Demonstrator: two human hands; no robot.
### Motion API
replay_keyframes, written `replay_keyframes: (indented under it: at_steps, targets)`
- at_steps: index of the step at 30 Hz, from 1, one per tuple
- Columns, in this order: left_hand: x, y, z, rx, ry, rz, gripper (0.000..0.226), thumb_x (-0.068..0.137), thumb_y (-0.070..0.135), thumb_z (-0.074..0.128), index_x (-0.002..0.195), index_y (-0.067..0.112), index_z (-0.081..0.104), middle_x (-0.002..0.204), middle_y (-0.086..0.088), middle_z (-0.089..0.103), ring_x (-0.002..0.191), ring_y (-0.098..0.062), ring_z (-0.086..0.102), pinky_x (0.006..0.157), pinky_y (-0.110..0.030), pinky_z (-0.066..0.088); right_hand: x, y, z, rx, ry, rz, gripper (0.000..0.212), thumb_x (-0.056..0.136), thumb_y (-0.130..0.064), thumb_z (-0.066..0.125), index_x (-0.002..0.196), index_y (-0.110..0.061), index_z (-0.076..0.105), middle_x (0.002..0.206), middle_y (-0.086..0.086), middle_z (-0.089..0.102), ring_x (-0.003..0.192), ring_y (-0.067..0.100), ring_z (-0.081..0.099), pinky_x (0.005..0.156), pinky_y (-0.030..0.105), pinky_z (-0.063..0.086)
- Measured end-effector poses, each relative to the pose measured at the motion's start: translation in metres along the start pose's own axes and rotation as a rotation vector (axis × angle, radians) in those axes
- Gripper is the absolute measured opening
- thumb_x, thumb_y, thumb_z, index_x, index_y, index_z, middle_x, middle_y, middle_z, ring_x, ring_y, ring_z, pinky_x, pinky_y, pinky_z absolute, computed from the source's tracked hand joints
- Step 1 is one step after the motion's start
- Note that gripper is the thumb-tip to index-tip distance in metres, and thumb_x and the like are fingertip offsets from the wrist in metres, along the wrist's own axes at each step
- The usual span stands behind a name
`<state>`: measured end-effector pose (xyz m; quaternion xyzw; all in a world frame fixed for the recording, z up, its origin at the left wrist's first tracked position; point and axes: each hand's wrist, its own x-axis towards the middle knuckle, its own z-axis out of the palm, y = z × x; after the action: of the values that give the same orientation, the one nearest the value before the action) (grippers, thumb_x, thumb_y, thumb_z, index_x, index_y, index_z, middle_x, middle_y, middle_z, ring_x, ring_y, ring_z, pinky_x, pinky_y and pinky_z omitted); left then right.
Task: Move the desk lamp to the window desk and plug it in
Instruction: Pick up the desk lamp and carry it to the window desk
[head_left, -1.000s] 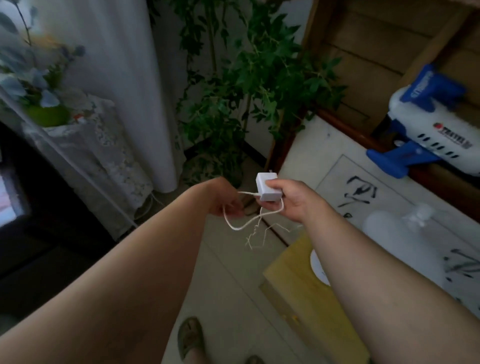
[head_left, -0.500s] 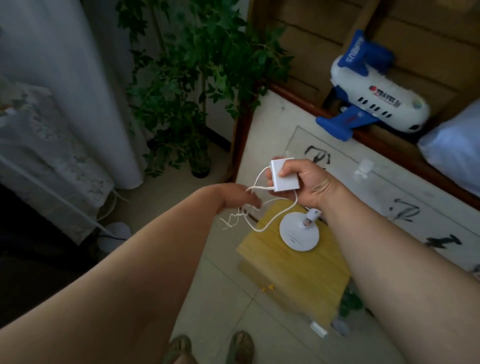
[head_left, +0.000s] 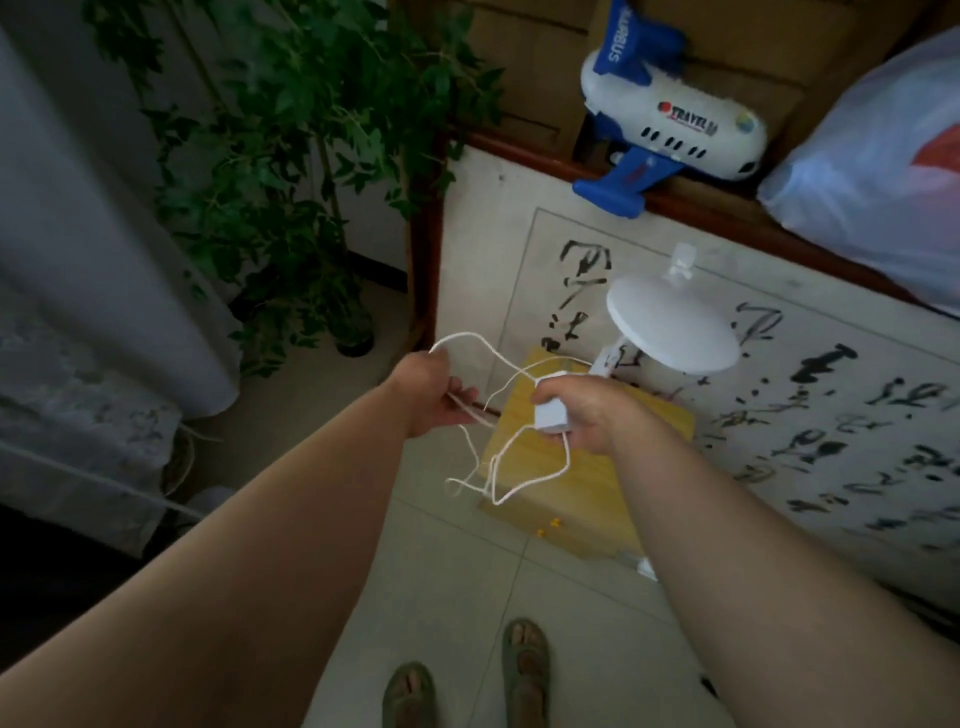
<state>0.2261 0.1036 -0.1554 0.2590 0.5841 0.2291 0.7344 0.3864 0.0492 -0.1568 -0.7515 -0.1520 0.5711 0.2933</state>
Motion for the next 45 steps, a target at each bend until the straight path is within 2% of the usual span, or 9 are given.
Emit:
replay_keyframes:
  at_steps: [5, 10, 14, 18, 23, 27, 31, 38, 45]
  targets:
    - [-0.001, -0.010, 0.006, -0.150, -0.040, -0.065, 0.030, 0.102, 0.007, 0.022, 0.122, 0.011, 0.044, 0.063, -0.012, 0.034, 0.055, -0.022, 0.040, 0.066, -0.059, 0.050, 0.001, 0.039, 0.014, 0.216, -0.098, 0.072, 0.012, 0.087, 0.000, 0.055, 0.082, -0.009, 0.052, 0.084, 0.013, 0.052, 0.075, 0.024, 0.055, 0.077, 0.039, 0.048]
    - [-0.004, -0.009, -0.002, -0.178, -0.061, -0.144, 0.037, 0.101, 0.003, 0.015, 0.070, 0.010, 0.033, 0.054, -0.005, 0.027, 0.047, -0.015, 0.032, 0.093, -0.062, 0.045, -0.002, 0.055, 0.017, 0.447, -0.194, 0.053, 0.013, 0.084, 0.002, 0.055, 0.095, -0.005, 0.055, 0.101, 0.019, 0.056, 0.106, 0.035, 0.057, 0.093, 0.050, 0.051]
    - [0.000, -0.016, -0.017, 0.087, -0.105, -0.252, 0.039, 0.100, 0.004, 0.018, 0.065, 0.012, 0.032, 0.026, -0.001, 0.029, 0.018, -0.010, 0.033, 0.038, -0.032, 0.056, 0.001, 0.049, 0.021, 0.840, -0.106, -0.076, 0.011, 0.089, 0.003, 0.049, 0.092, -0.007, 0.049, 0.096, 0.018, 0.052, 0.107, 0.036, 0.055, 0.104, 0.052, 0.043]
    - [0.014, -0.035, -0.034, 0.247, -0.107, -0.303, 0.035, 0.095, 0.005, 0.022, 0.062, 0.014, 0.032, 0.025, -0.001, 0.028, 0.018, -0.009, 0.031, 0.034, -0.028, 0.054, 0.002, 0.043, 0.014, 1.009, -0.149, -0.127, 0.010, 0.089, 0.003, 0.046, 0.090, -0.007, 0.045, 0.094, 0.018, 0.051, 0.091, 0.037, 0.060, 0.105, 0.045, 0.043]
    - [0.032, -0.045, -0.036, 0.141, -0.053, -0.286, 0.031, 0.092, 0.006, 0.026, 0.064, 0.011, 0.038, 0.039, -0.003, 0.035, 0.021, -0.011, 0.030, 0.045, -0.037, 0.059, 0.008, 0.056, 0.007, 0.888, -0.397, -0.089, 0.026, 0.073, -0.004, 0.052, 0.099, -0.002, 0.050, 0.098, 0.023, 0.066, 0.082, 0.031, 0.070, 0.063, 0.028, 0.051]
    - [0.046, -0.042, -0.026, 0.077, -0.115, -0.319, 0.030, 0.091, 0.024, 0.032, 0.071, 0.007, 0.047, 0.060, -0.007, 0.047, 0.044, -0.020, 0.046, 0.070, -0.042, 0.049, 0.011, 0.063, -0.005, 0.726, -0.468, -0.085, 0.032, 0.068, -0.008, 0.057, 0.099, -0.003, 0.062, 0.091, 0.014, 0.070, 0.071, 0.022, 0.071, 0.067, 0.029, 0.051]
    - [0.069, -0.046, -0.006, 0.126, -0.282, -0.370, 0.054, 0.086, 0.039, 0.043, 0.124, 0.002, 0.049, 0.102, -0.021, 0.055, 0.083, -0.035, 0.058, 0.086, -0.047, 0.049, 0.022, 0.064, -0.021, 0.499, -0.531, -0.036, 0.037, 0.074, -0.002, 0.052, 0.108, -0.007, 0.066, 0.076, 0.006, 0.071, 0.066, 0.018, 0.067, 0.052, 0.023, 0.048]
    - [0.102, -0.048, 0.044, -0.084, -0.388, -0.293, 0.032, 0.089, 0.013, 0.028, 0.109, 0.003, 0.052, 0.119, -0.014, 0.060, 0.112, -0.030, 0.057, 0.112, -0.049, 0.031, 0.053, 0.072, -0.064, 0.252, -0.471, 0.024, 0.027, 0.077, 0.001, 0.051, 0.095, -0.008, 0.069, 0.067, 0.008, 0.068, 0.063, 0.021, 0.071, 0.059, 0.027, 0.050]
    - [0.142, -0.053, 0.079, -0.350, -0.234, -0.253, 0.042, 0.096, 0.044, 0.034, 0.072, 0.014, 0.053, 0.052, 0.002, 0.056, 0.065, -0.016, 0.057, 0.093, -0.040, 0.040, 0.098, 0.093, -0.109, 0.088, -0.198, 0.213, 0.011, 0.086, -0.003, 0.054, 0.083, -0.010, 0.062, 0.069, 0.008, 0.066, 0.062, 0.020, 0.067, 0.060, 0.028, 0.042]
